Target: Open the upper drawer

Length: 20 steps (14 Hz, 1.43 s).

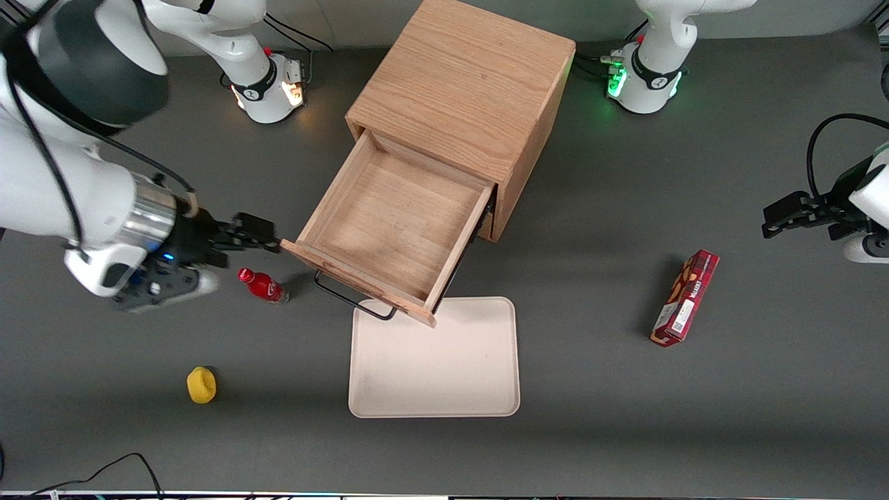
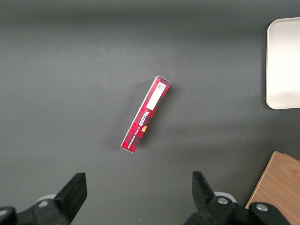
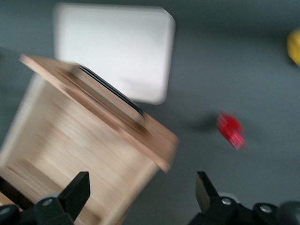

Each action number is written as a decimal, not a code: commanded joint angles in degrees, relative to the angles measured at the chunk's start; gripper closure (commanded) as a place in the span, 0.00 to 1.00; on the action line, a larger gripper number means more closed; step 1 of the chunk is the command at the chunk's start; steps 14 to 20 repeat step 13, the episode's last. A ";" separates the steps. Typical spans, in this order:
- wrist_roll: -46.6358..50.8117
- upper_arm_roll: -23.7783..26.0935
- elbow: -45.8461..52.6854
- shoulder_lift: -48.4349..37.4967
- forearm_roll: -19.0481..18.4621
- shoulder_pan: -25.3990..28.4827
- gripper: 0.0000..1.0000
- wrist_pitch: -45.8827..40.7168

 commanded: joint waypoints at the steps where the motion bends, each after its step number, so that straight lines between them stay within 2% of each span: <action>1: 4.43 -2.08 -17.29 -12.74 -6.36 -1.04 0.00 -1.19; 3: 4.95 -2.78 -25.65 -17.85 -8.04 -1.13 0.00 0.64; 5: 4.34 -5.23 -36.00 -24.34 -8.05 -1.39 0.00 7.65; 8: 4.34 -5.68 -51.21 -35.15 -8.05 -1.57 0.00 18.38; 9: 4.34 -6.38 -52.74 -36.66 -8.05 -1.66 0.00 19.37; 13: 4.44 -6.83 -47.49 -34.57 -7.26 -1.75 0.00 17.89; 20: 4.44 -6.83 -47.49 -34.57 -7.26 -1.75 0.00 17.89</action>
